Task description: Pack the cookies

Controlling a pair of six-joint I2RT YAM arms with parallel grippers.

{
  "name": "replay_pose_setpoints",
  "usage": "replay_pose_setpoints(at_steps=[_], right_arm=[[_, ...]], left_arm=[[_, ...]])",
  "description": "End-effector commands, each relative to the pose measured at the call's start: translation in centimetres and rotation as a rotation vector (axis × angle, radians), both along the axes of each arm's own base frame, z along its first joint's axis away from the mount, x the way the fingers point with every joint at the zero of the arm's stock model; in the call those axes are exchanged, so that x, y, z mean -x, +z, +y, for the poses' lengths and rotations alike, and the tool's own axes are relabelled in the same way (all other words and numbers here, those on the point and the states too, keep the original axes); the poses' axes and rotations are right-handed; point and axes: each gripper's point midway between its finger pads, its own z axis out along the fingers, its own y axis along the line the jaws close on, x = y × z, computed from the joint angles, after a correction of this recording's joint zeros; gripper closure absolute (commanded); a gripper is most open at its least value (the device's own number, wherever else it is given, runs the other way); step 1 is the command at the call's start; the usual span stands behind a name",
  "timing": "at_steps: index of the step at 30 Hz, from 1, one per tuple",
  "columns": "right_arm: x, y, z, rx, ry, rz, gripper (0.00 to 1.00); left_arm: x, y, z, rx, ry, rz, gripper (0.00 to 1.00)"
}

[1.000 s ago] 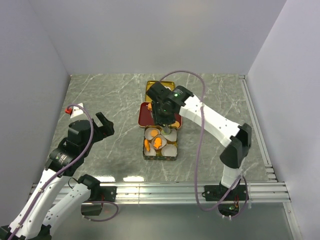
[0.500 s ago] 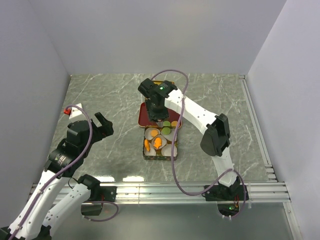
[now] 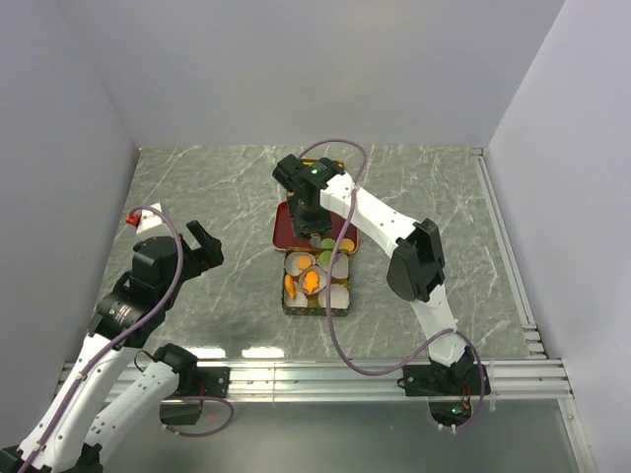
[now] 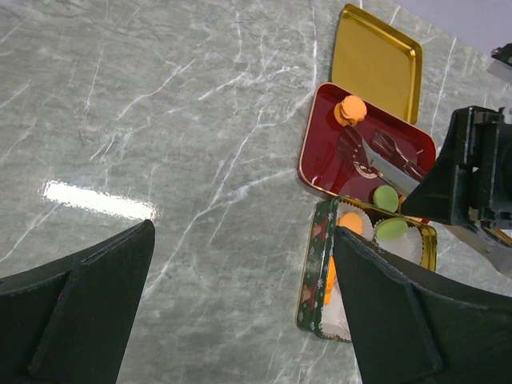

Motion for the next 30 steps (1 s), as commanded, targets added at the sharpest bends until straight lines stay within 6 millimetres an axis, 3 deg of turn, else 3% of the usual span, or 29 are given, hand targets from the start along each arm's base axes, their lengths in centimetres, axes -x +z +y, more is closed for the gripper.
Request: replay_pose_setpoints(at_steps=[1, 24, 30], right_arm=[[-1.3, 0.4, 0.6, -0.027, -0.001, -0.024, 0.46], [-4.2, -2.2, 0.7, -0.040, -0.039, 0.004, 0.46], [-4.8, -1.8, 0.8, -0.063, -0.051, -0.006, 0.53]], left_arm=[[-0.5, 0.4, -0.2, 0.002, -0.010, -0.019, 0.00], [-0.6, 0.3, -0.2, -0.003, -0.012, -0.016, 0.01], [-0.6, 0.2, -0.1, -0.004, -0.008, -0.014, 0.01]])
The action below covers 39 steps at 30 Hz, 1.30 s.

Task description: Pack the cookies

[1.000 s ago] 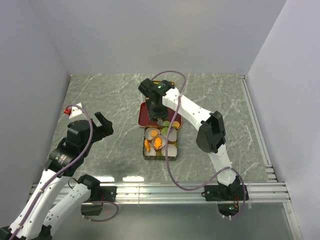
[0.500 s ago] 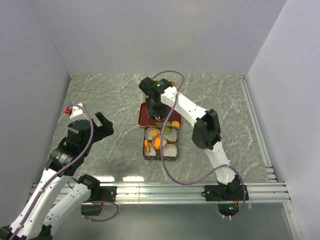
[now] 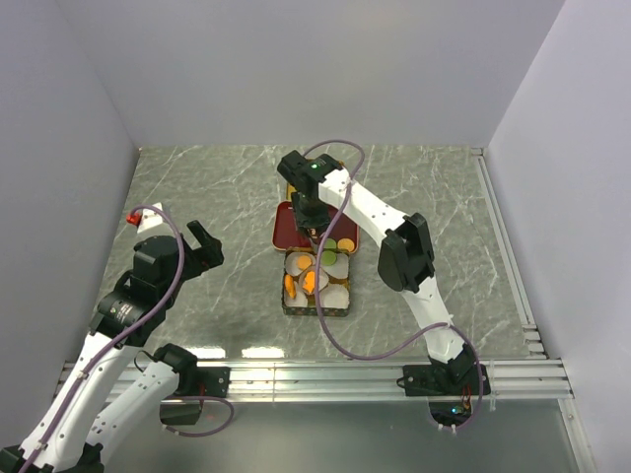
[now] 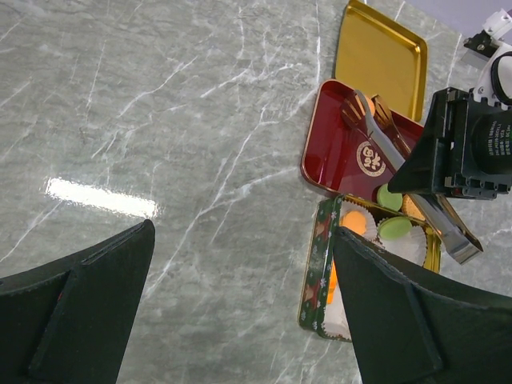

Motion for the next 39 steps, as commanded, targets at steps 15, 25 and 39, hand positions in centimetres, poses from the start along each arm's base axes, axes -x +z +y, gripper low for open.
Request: replay_pose_setpoints(at_steps=[15, 25, 39], right_arm=[[-1.7, 6.3, -1.0, -0.088, -0.037, -0.141, 0.62], [0.2, 9.2, -2.4, -0.121, -0.048, -0.161, 0.62], [4.2, 12.5, -5.9, -0.146, -0.075, -0.206, 0.61]], left_arm=[[-0.6, 0.6, -0.1, 0.001, -0.006, -0.025, 0.01], [-0.5, 0.6, 0.0, 0.002, 0.001, -0.027, 0.01], [-0.5, 0.5, 0.0, 0.002, 0.005, -0.024, 0.00]])
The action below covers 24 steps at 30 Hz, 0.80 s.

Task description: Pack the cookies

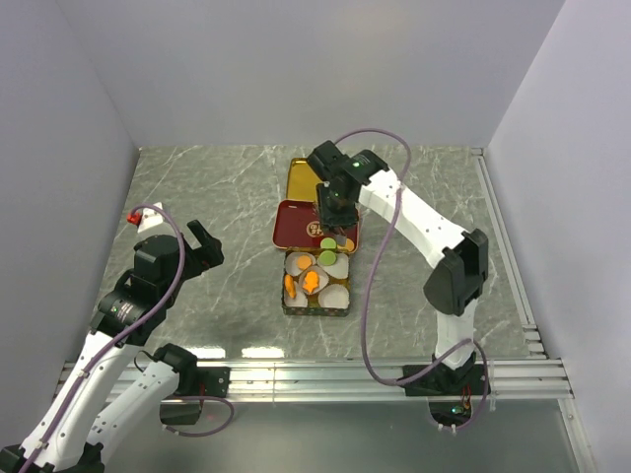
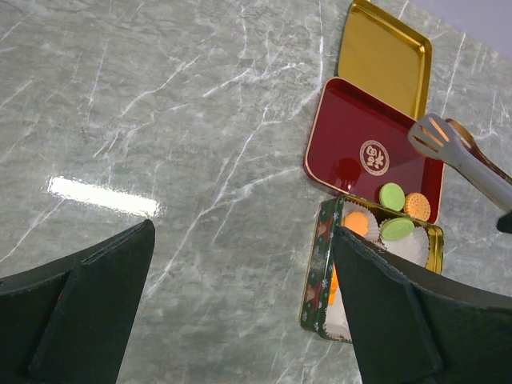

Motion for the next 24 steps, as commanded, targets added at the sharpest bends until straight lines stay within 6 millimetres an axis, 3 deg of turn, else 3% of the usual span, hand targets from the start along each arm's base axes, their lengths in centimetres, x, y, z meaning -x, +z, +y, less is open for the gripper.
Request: replay_pose_setpoints(at_steps=[1, 3, 4, 11, 15, 24], right_arm=[[0.6, 3.7, -1.3, -0.062, -0.032, -0.102, 0.61], [1.5, 4.6, -1.9, -0.084, -0.039, -0.118, 0.61], [1.9, 4.0, -2.2, -0.079, -0.041, -0.108, 0.61], [5.2, 4.9, -4.5, -0.118, -0.070, -0.124, 0.61], [7.4, 4.1, -5.8, -0.124, -0.081, -0.104, 0.61], [12.3, 4.4, -7.5, -0.215, -0.095, -0.092, 0.61]], left_arm=[[-0.5, 0.7, -0.1, 0.005, 0.000, -0.030, 0.00], [-0.5, 0.7, -0.1, 0.005, -0.002, -0.031, 0.01], [-0.4, 0.7, -0.1, 0.006, -0.002, -0.031, 0.01], [-0.5, 0.6, -0.5, 0.006, -0.019, -0.027, 0.01], [-0.5, 0.5, -0.6, 0.007, -0.023, -0.025, 0.01], [-0.3, 0.4, -0.8, 0.008, -0.029, -0.021, 0.01]])
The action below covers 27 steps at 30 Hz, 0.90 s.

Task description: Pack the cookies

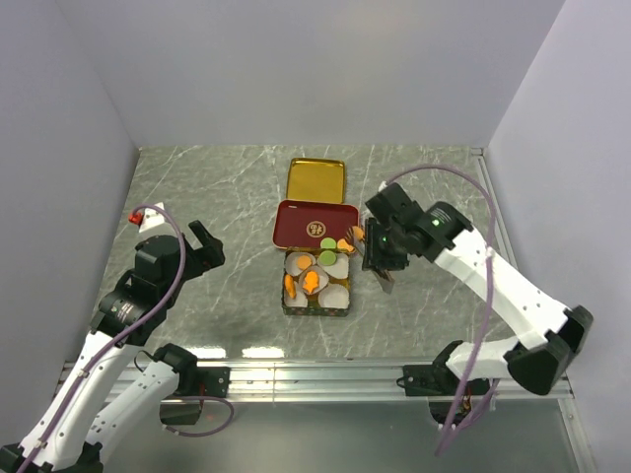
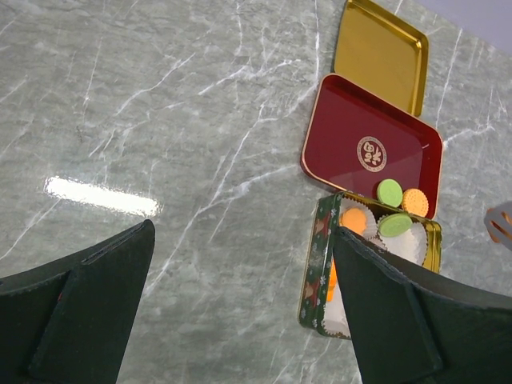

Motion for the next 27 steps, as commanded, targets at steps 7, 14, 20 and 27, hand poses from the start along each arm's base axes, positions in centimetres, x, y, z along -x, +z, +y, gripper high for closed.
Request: replay_pose_setpoints(at_steps=[7, 14, 20, 27], right_arm=[[5.3, 1.7, 1.6, -0.182, 0.023, -0.015, 0.61], [8.7, -0.3, 3.0, -0.187, 0.071, 0.044, 0.61], [10.0, -2.1, 4.0, -0.181, 0.097, 0.093, 0.61], [10.2, -3.5, 4.4, -0.142, 0.105, 0.117, 0.61]], left_arm=[[-0.2, 0.6, -0.9, 0.011, -0.032, -0.025, 0.01], [0.0, 0.8, -0.9, 0.017, -0.033, -0.038, 0.01], [0.2, 1.0, -0.7, 0.022, -0.021, -0.045, 0.01], [0.3, 1.2, -0.5, 0.027, -0.012, -0.052, 0.01]])
